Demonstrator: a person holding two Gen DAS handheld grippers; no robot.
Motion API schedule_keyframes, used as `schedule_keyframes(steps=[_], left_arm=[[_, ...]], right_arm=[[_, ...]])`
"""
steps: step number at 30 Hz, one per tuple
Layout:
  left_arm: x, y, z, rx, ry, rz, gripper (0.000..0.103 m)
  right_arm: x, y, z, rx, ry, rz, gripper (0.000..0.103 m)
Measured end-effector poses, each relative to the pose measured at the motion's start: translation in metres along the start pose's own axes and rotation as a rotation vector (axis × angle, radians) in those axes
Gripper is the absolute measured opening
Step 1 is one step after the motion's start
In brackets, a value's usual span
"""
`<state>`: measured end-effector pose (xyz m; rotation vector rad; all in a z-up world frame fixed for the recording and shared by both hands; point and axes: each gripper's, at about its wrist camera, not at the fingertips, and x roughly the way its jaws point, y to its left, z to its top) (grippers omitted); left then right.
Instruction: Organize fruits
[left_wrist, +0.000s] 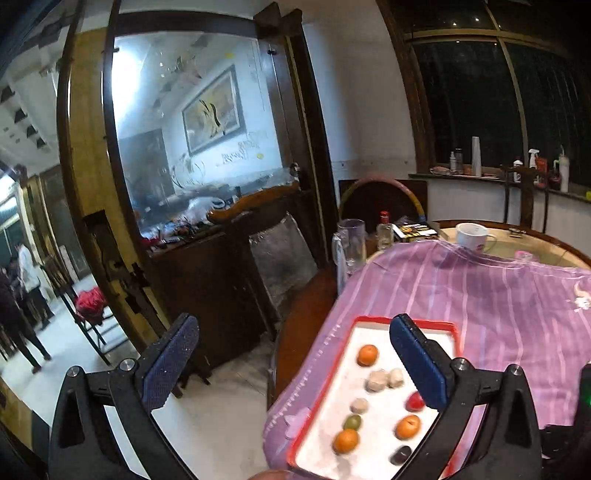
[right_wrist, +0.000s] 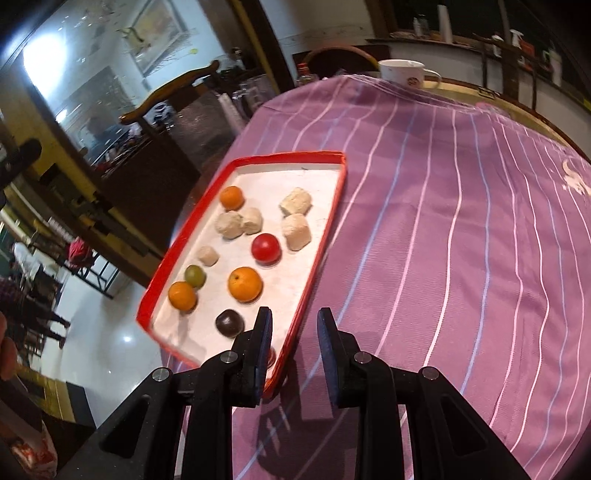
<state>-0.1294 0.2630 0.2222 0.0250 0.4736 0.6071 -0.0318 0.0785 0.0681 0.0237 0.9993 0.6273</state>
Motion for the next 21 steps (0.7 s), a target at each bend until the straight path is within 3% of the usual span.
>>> schedule_keyframes(steps=[6, 14, 21], left_arm=[[0.008, 0.005, -0.012, -0.103, 0.201, -0.132, 0.103], [0.000, -0.018, -0.052, -0.063, 0.325, -0.125, 0.103], [-0.012, -0.033, -0.077, 0.000, 0.377, -0.128, 0.103]], right_arm=[[-0.021, 0.003, -0.012, -0.065, -0.021, 0.000, 0.028], [-0.038, -0.008, -0.024, -0.084, -0.034, -0.021, 0.028], [-0.053, 0.006, -0.030, -0.173, -0.096, -0.078, 0.028]])
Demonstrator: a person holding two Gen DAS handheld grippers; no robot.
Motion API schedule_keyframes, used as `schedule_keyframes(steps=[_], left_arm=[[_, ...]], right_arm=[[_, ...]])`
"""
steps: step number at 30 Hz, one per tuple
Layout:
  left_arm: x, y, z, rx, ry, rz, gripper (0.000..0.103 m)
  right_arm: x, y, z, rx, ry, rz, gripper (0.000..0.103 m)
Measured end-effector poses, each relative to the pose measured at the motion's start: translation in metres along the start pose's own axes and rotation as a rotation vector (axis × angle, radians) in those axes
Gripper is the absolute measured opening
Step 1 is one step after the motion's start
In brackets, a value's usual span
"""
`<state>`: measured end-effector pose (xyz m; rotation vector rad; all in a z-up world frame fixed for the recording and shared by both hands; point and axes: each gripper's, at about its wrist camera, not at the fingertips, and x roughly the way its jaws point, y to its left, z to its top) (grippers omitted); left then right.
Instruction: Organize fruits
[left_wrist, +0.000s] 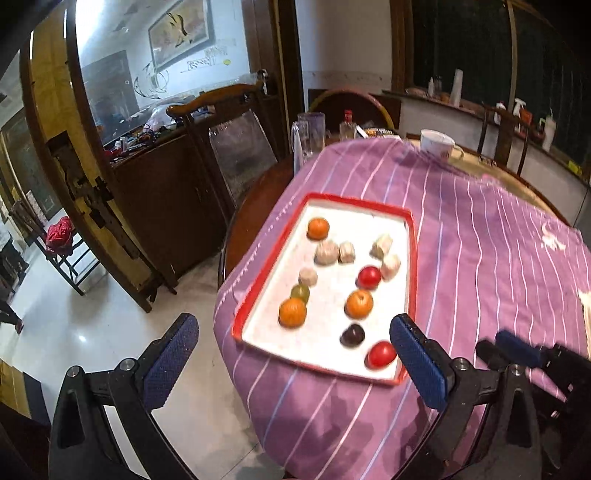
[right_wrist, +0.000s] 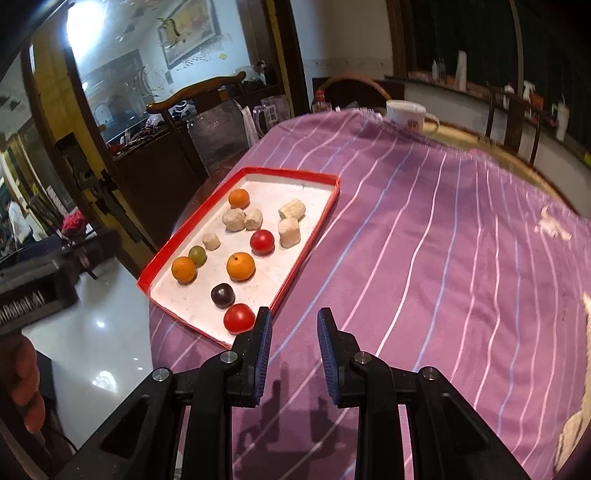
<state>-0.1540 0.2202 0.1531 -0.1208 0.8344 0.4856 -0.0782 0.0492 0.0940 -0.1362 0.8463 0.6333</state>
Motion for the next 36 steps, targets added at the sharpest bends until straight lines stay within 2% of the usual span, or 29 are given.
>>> schedule_keyframes(steps=[5, 13, 23, 36], left_arm=[[0.006, -0.001, -0.013, 0.007, 0.053, -0.011, 0.103], [0.015, 0.006, -0.025, -0.012, 0.116, -0.030, 0.103], [0.028, 0.009, -0.021, -0.031, 0.157, -0.078, 0.103], [0.052, 0.011, -0.009, -0.015, 0.193, -0.105, 0.103]], right_arm=[[-0.007, 0.013, 0.001, -0.067, -0.047, -0.039, 0.028], [0.002, 0.015, -0.001, -0.064, -0.019, -0.034, 0.029], [0.010, 0.020, 0.001, -0.077, -0.003, -0.036, 0.031], [0.029, 0.020, 0.008, -0.058, 0.024, -0.050, 0.035]])
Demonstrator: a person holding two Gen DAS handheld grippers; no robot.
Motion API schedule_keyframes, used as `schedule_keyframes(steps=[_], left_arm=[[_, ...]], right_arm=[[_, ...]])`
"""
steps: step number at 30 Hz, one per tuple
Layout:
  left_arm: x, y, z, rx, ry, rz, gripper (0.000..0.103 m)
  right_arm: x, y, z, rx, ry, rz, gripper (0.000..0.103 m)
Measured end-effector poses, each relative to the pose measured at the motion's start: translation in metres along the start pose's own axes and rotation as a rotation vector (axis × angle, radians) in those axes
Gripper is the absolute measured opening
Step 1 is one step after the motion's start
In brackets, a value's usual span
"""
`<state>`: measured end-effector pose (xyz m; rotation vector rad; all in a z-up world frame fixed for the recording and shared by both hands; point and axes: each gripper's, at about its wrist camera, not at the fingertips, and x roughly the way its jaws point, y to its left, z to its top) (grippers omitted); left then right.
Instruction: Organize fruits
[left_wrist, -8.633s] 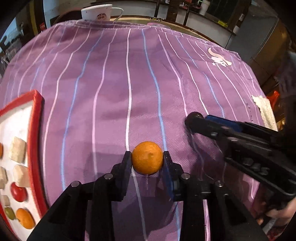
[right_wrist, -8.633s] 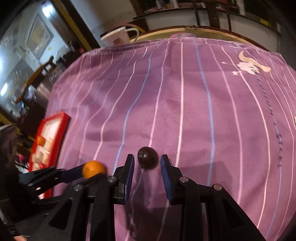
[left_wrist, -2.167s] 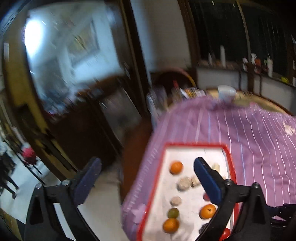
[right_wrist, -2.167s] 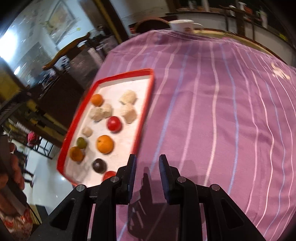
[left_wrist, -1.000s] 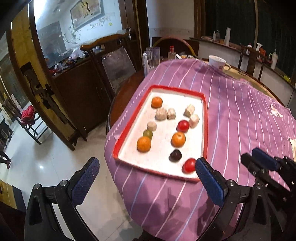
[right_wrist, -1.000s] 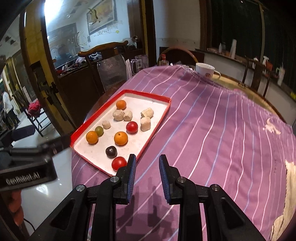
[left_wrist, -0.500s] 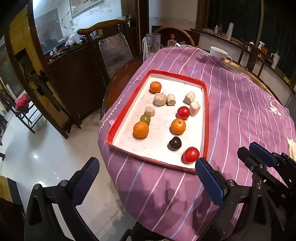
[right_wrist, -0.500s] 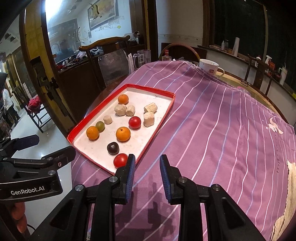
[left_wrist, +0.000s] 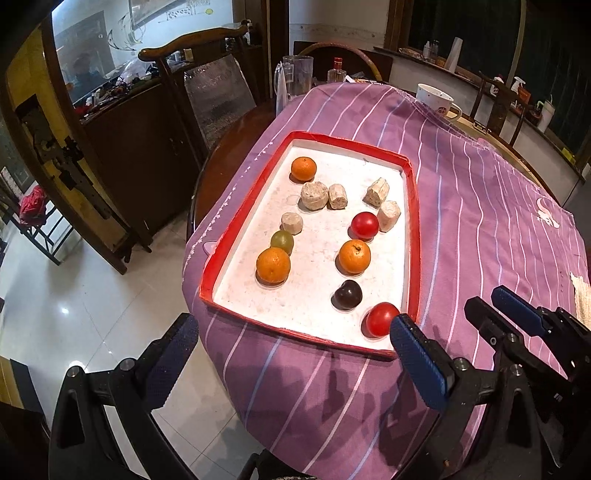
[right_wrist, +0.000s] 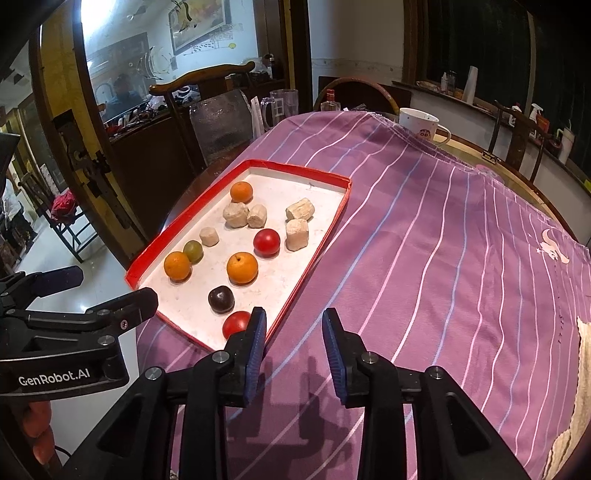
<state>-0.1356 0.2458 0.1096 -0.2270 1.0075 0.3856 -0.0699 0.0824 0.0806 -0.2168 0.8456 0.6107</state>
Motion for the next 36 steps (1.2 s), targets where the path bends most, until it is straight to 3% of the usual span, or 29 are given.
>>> schedule_keyframes(steps=[36], left_arm=[[0.037, 0.009, 0.023, 0.042, 0.065, -0.043, 0.103]], right_arm=[[0.028, 0.006, 0.013, 0.051, 0.032, -0.040, 0.043]])
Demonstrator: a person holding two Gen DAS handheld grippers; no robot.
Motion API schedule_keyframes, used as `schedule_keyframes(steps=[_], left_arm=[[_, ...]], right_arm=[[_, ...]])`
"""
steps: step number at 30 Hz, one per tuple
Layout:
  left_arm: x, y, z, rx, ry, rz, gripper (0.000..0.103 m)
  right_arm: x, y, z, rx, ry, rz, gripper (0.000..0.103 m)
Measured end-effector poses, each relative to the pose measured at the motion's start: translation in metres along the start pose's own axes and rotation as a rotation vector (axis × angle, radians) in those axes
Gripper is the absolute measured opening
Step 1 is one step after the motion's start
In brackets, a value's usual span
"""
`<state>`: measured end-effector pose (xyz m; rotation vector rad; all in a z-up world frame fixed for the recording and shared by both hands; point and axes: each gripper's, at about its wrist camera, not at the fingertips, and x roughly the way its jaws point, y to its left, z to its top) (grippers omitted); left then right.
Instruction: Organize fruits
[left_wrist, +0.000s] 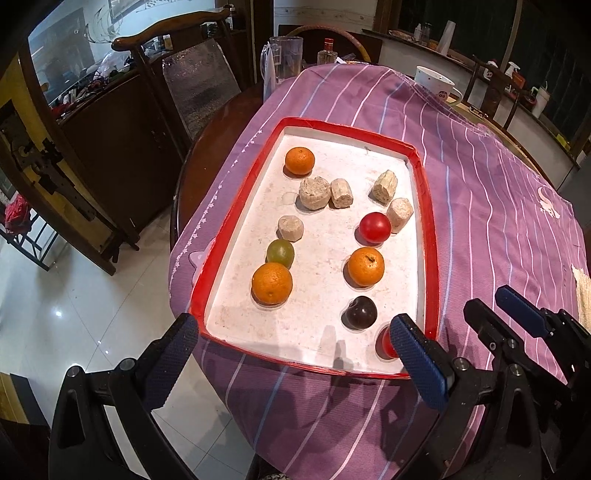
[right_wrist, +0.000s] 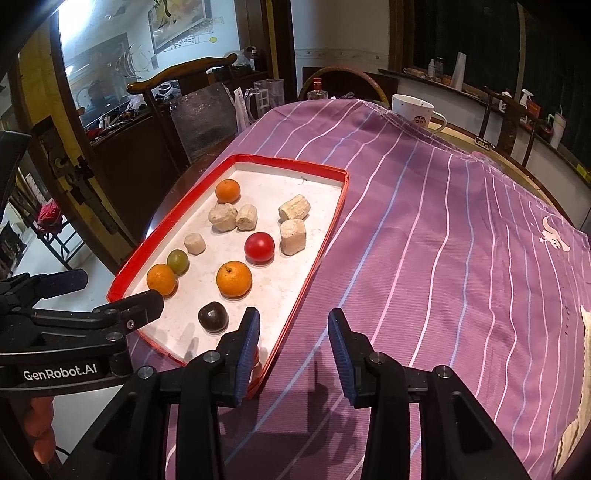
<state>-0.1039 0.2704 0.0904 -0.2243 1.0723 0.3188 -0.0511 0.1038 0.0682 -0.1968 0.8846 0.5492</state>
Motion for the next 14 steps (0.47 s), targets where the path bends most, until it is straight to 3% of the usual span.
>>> schedule_keyframes(steps=[14], left_arm=[[-0.010, -0.001, -0.013, -0.028, -0.006, 0.057, 0.103]], right_arm=[[-0.006, -0.003, -0.008, -0.006, 0.002, 0.020, 0.046]])
